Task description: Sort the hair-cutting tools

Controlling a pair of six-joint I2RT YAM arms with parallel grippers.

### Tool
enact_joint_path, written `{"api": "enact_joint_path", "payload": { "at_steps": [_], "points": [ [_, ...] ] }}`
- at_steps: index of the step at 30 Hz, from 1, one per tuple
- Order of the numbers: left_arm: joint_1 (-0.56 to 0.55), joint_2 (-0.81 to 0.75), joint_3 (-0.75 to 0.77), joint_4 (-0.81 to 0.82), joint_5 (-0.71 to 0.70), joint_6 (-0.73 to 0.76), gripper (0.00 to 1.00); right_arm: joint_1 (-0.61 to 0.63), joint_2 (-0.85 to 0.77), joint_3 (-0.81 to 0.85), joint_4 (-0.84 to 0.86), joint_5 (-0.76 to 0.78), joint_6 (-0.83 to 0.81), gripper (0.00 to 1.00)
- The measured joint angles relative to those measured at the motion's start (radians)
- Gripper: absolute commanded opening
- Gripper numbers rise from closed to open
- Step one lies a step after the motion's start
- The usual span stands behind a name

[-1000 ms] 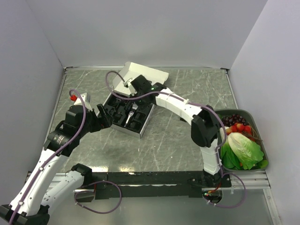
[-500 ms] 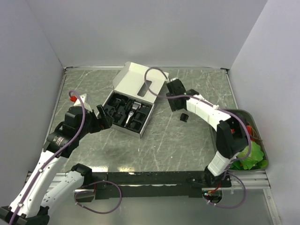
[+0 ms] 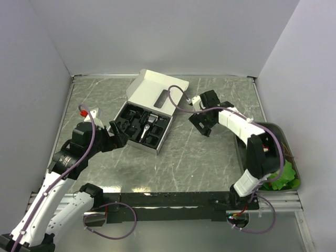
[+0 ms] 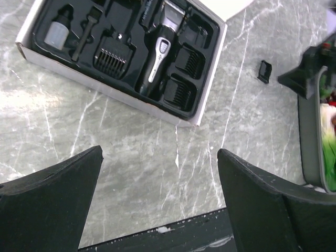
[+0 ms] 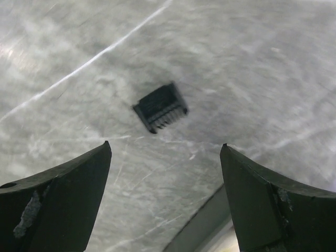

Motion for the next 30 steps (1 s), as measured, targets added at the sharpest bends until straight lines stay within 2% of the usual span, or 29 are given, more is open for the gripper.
{"api": "enact_joint_path", "payload": {
  "at_steps": [8,30],
  "points": [
    [0.0,-0.015,-0.014,0.0,0.035,0.0,0.96,-0.002,0.187,0.105,-0.145,-0.143,-0.137,0.92],
    [0.0,0.009,-0.045,0.027,0.061,0.0,0.96,-0.072,0.325,0.201,-0.183,-0.133,-0.212,0.94]
  ]
}}
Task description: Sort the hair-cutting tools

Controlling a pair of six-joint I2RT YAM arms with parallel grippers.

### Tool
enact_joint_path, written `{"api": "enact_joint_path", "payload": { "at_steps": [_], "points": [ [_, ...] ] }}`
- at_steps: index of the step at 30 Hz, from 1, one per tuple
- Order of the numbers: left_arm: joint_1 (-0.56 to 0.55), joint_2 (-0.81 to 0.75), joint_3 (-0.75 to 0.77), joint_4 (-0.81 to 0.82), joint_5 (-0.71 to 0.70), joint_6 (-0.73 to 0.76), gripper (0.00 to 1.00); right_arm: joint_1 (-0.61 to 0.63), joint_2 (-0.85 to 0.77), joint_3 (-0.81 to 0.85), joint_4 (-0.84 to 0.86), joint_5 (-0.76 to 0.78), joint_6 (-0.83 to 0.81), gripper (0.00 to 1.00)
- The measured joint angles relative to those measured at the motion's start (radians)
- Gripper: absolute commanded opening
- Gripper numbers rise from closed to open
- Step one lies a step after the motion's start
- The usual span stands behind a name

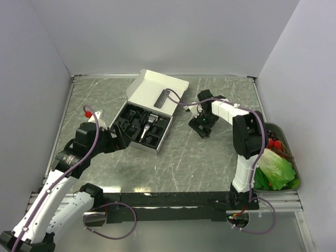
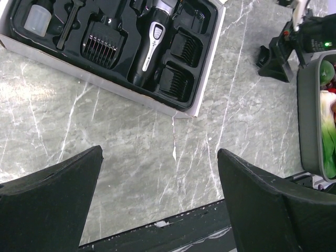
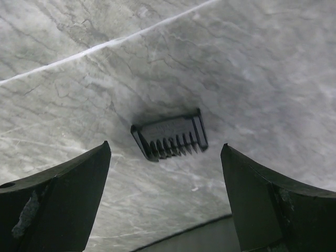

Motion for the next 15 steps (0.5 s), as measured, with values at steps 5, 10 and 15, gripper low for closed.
{"api": "enact_joint_path", "payload": {
  "at_steps": [5,10,15],
  "points": [
    [0.0,0.002,0.0,0.0,0.0,0.0,0.96,-0.002,0.043,0.013,-0.01,0.001,0.001,0.94],
    [0.0,0.009,0.0,0.0,0.0,0.0,0.96,-0.004,0.048,0.019,-0.014,-0.006,0.0,0.92],
    [0.0,0.01,0.0,0.0,-0.001,0.0,0.96,-0.005,0.048,0.019,-0.016,-0.018,0.001,0.84]
  ]
}}
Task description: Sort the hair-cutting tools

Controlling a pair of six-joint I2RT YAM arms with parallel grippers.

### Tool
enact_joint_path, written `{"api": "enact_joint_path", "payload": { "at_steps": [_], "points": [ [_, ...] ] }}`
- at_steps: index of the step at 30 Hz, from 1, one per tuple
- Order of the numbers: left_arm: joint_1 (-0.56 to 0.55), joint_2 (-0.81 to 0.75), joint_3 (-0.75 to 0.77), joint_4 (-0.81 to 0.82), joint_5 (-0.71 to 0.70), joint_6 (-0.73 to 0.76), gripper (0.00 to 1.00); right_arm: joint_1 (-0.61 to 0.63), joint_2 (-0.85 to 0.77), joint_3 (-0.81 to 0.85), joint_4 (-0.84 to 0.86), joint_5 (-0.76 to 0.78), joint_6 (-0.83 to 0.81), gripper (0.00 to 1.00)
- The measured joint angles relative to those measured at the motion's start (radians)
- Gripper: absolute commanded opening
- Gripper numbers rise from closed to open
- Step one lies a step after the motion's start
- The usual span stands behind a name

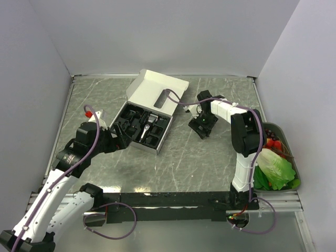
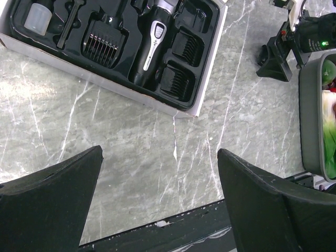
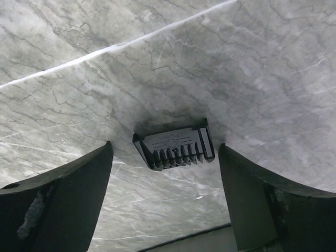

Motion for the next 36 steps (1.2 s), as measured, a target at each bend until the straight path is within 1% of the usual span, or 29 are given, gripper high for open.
{"api": "enact_joint_path", "payload": {
  "at_steps": [4,5,8,13,23,27,31,36],
  "points": [
    [0.0,0.0,0.0,0.001,0.0,0.0,0.96,0.003,0.0,-0.005,0.002,-0.008,0.003,0.75],
    [0.0,0.0,0.0,0.001,0.0,0.0,0.96,0.006,-0.002,-0.006,0.002,-0.008,0.004,0.69],
    [0.0,-0.002,0.0,0.001,0.0,0.0,0.97,0.014,-0.004,-0.011,0.005,-0.006,0.008,0.6],
    [0.0,-0.016,-0.003,0.004,0.0,0.0,0.97,0.035,-0.008,-0.018,0.005,0.002,0.022,0.5],
    [0.0,-0.055,-0.014,0.005,0.0,-0.002,0.96,0.116,-0.038,-0.038,0.004,0.011,0.073,0.48],
    [0.0,-0.063,-0.014,-0.004,0.0,-0.002,0.97,0.163,-0.094,-0.027,-0.031,0.04,0.087,0.48],
    [0.0,-0.069,-0.014,-0.014,-0.005,-0.002,0.96,0.22,-0.153,0.048,-0.079,0.074,0.105,0.48],
    [0.0,-0.072,-0.007,-0.037,-0.026,-0.002,0.97,0.299,-0.167,0.177,-0.116,0.106,0.142,0.49]
  ]
}}
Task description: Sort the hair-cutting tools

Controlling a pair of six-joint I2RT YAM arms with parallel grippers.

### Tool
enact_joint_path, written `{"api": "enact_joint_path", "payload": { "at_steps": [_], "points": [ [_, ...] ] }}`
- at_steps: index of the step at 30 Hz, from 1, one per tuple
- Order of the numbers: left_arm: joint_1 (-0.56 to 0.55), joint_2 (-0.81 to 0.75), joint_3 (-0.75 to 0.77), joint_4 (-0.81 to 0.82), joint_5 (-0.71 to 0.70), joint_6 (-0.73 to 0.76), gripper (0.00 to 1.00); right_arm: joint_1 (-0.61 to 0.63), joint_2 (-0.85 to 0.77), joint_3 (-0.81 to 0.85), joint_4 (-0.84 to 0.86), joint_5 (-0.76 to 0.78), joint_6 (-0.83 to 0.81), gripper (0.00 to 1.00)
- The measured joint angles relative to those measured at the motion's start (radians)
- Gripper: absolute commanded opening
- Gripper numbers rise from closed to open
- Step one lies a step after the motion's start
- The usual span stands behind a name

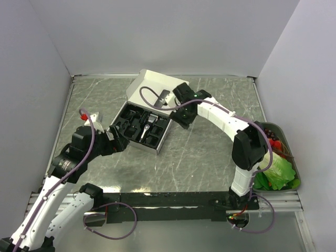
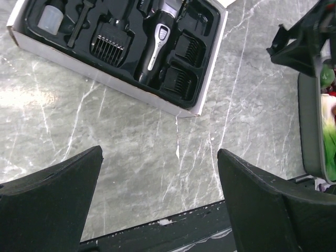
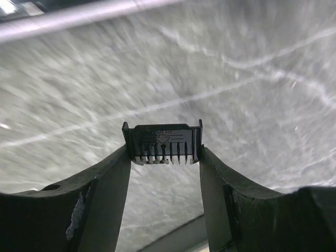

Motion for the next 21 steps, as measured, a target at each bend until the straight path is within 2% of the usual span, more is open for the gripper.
{"api": "enact_joint_path", "payload": {
  "at_steps": [8,21],
  "points": [
    [0.0,0.003,0.04,-0.033,-0.012,-0.006,0.96,0.098,0.047,0.158,0.015,-0.004,0.103,0.45],
    [0.0,0.004,0.058,-0.064,-0.036,-0.017,0.96,0.124,0.286,0.296,0.062,-0.006,0.175,0.45]
  ]
}}
